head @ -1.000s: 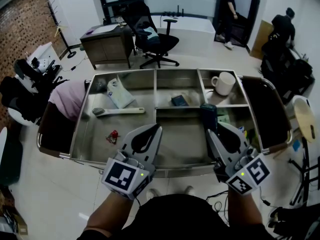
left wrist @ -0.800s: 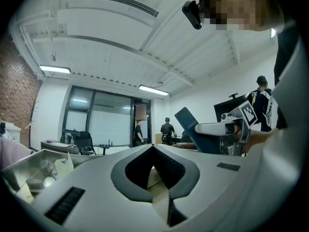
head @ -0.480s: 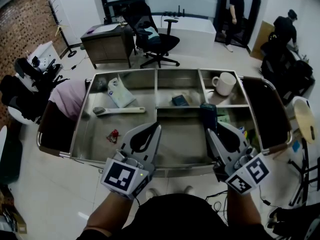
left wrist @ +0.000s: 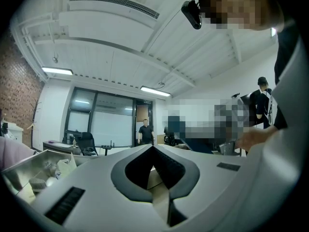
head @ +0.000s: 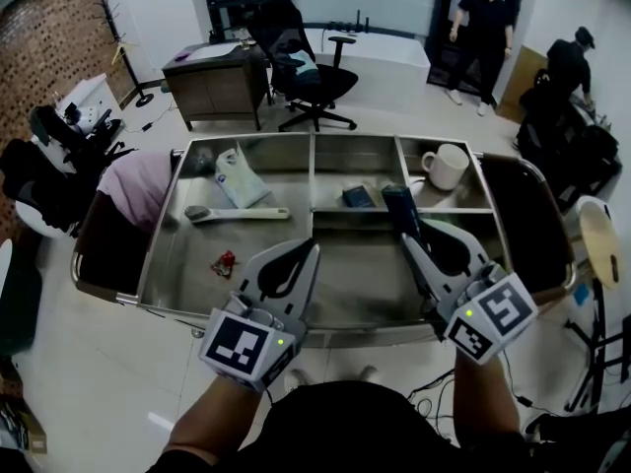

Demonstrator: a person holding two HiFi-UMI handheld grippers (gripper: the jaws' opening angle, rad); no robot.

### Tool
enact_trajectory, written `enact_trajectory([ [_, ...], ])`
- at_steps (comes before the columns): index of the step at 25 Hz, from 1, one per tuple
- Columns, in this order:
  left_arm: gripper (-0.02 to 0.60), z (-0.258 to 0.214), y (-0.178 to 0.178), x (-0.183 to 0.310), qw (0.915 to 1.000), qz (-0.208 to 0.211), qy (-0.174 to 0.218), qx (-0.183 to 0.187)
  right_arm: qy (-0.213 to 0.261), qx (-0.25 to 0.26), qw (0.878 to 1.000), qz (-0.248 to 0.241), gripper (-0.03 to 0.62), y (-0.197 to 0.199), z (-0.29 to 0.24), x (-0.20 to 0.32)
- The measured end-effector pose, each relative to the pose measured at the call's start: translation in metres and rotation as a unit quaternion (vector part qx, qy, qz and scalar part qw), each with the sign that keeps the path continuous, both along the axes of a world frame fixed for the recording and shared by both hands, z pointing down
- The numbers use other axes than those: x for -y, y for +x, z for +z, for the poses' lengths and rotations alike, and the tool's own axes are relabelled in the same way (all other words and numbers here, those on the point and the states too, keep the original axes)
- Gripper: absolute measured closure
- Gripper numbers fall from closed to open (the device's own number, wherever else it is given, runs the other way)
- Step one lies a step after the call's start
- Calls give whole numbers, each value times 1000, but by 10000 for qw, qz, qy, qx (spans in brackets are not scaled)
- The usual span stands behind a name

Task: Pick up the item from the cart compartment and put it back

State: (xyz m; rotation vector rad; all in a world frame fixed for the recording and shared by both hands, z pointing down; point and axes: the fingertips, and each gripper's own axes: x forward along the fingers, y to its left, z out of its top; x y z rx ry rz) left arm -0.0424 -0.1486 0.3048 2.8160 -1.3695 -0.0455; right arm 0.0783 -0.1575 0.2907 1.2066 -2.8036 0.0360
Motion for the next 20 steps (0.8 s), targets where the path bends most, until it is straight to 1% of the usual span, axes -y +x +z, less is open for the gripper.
enact_trajectory([
  [4,581,3,-2,0,10000,-13,-25,5,-96,-445,9989,-118,494,-11,3,15],
  [9,581,5,-5,0,10000,-31,-41,11,-249,-1022,9940,-297,494,-30,15,34],
  [16,581,4,-9,0,10000,-81,-17,-19,-291,-1417,9888,-378,494,-46,21,53],
  [20,581,5,-9,0,10000,-80,-30,-13,-468,-1492,9864,-496,494,-54,31,59],
])
